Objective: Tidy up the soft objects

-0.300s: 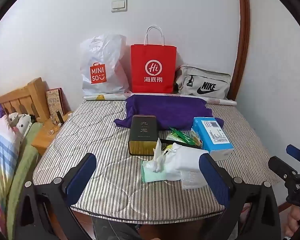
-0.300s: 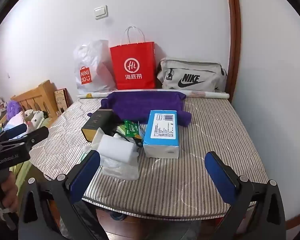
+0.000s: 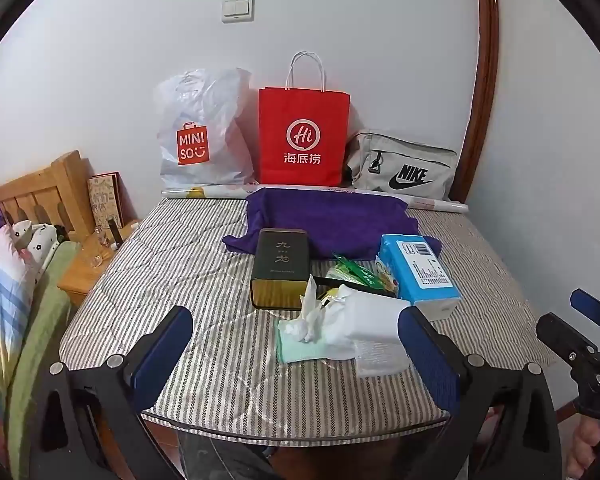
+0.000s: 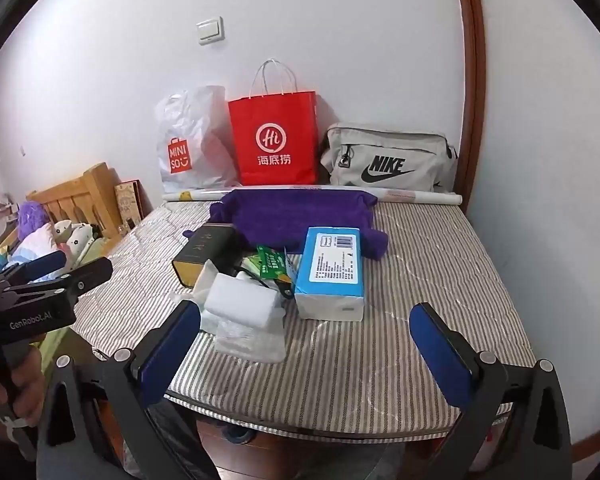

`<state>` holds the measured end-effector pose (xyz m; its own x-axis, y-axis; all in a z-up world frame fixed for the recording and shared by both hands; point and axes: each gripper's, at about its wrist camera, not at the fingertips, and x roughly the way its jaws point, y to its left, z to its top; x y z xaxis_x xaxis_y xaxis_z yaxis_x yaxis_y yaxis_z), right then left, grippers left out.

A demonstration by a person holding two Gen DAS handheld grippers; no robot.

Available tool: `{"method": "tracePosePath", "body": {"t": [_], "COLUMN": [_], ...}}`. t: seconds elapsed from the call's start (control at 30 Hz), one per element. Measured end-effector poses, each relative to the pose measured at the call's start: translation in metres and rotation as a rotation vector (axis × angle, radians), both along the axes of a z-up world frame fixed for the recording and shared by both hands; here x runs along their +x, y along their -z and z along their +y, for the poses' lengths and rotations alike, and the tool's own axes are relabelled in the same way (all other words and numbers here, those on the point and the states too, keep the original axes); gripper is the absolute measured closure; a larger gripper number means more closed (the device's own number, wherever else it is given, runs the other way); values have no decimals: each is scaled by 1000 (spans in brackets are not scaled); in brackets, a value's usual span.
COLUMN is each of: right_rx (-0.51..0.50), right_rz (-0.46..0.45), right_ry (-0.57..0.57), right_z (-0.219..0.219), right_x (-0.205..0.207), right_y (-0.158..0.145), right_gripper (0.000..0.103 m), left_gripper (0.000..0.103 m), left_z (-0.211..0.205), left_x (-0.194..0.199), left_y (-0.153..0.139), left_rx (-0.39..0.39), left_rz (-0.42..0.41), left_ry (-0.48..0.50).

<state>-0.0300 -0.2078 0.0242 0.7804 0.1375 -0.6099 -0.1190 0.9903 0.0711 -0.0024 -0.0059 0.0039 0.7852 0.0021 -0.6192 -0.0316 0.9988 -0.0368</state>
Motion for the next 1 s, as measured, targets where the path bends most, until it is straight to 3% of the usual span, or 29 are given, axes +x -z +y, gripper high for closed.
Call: {"method": "tracePosePath", "body": {"t": [1.0], "right_rx": [-27], "right_rz": [-33], "right_ry": [-27], "right_z": [14], "right_x": [-12], "right_y": [1], "right_gripper": [0], "left_gripper": [0], "left_z": [0], "left_x": [-7], "left_y": [-12], "left_rx": [2], "left_rz": [-17], "left_ry": [7]}}
